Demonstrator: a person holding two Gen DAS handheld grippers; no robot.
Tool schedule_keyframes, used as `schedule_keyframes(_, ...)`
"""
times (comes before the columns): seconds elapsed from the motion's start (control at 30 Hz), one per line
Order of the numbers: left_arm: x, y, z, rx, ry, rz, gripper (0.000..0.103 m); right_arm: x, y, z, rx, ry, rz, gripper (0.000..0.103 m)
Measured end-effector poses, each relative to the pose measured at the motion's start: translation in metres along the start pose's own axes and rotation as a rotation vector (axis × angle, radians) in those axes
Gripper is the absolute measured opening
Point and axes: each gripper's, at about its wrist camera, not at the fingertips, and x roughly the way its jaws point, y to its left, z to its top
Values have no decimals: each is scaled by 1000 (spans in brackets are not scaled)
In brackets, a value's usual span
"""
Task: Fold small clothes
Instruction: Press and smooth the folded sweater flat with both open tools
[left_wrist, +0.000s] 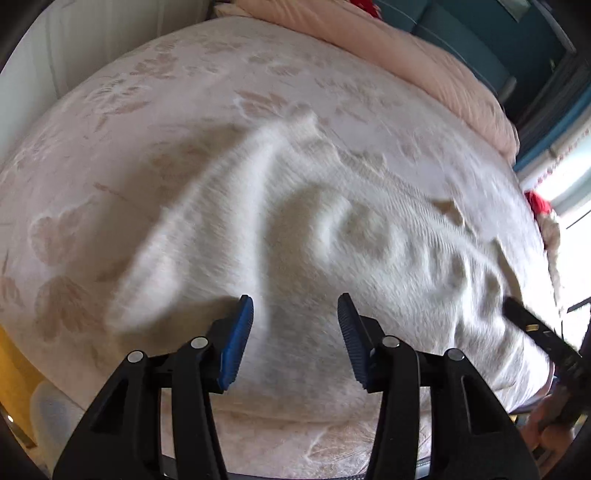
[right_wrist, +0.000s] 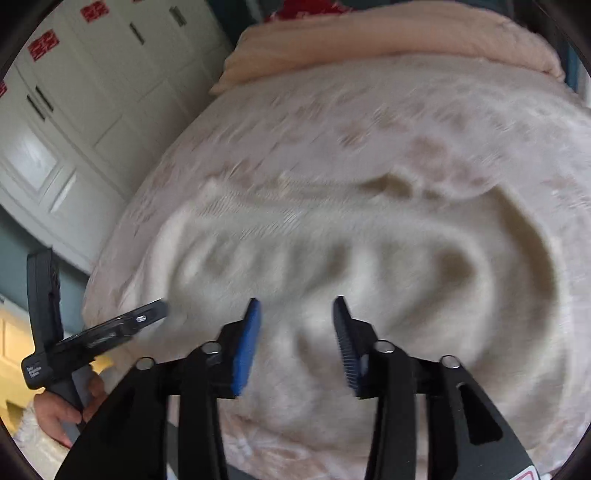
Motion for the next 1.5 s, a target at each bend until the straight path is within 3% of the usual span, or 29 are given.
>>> schedule_keyframes(0.1, 2, 19, 9, -42, -7, 36, 49, -19, -50, 0, 65, -38, -152, 55)
schedule_keyframes(0.27, 17, 36, 16, -70, 6, 71, 49, -31, -145, -7, 320, -63, -263, 55)
schedule_keyframes(0.4, 23, 29, 17, -42, 10, 117, 50, -8, -172, 6, 356, -35, -276, 55)
schedule_keyframes(0.53, 28, 26, 20, -31, 21, 142, 51, 14, -176, 25, 323, -4, -233, 55)
schedule_keyframes(0.6, 31, 26, 23, -33, 27, 147, 52, 32, -177, 33, 303, 42, -213, 30)
schedule_keyframes(0.63, 31, 26, 24, -36, 27, 147, 52, 37, -174, 38, 287, 54, -204, 7)
schedule_keyframes(0.77, 35, 29, 31, -42, 31, 149, 52, 10, -180, 49, 333, -103, -224, 7)
schedule_keyframes(0.8, 40, 30, 32, -43, 36, 156, 52, 15, -188, 47, 348, -98, -239, 7)
schedule_keyframes(0.87, 46, 29, 33, -41, 40, 171, 56, 52, -207, 40, 368, 48, -248, 8)
schedule_keyframes(0.9, 48, 28, 34, -35, 39, 181, 59, 60, -208, 37, 356, 65, -239, 8)
schedule_keyframes(0.97, 51, 23, 35, -19, 39, 202, 61, 47, -201, 43, 336, 26, -232, 17)
schedule_keyframes(1.03, 52, 22, 34, -9, 35, 214, 61, 26, -190, 46, 341, -26, -227, 18)
schedule_keyframes(1.17, 50, 21, 33, 0, 27, 217, 62, -25, -138, 25, 252, -136, -203, 29)
schedule_keyframes(1.3, 45, 15, 31, 3, 20, 234, 61, -10, -96, -18, 158, -34, -162, 28)
schedule_keyframes(1.37, 39, 7, 29, 28, 11, 249, 61, 17, -82, -43, 74, 46, -228, 28)
schedule_keyframes(1.43, 33, -1, 25, 59, 4, 257, 61, 22, -78, -54, 45, 49, -269, 28)
schedule_keyframes(1.5, 27, -7, 21, 82, 7, 259, 61, 8, -74, -50, 65, 25, -255, 29)
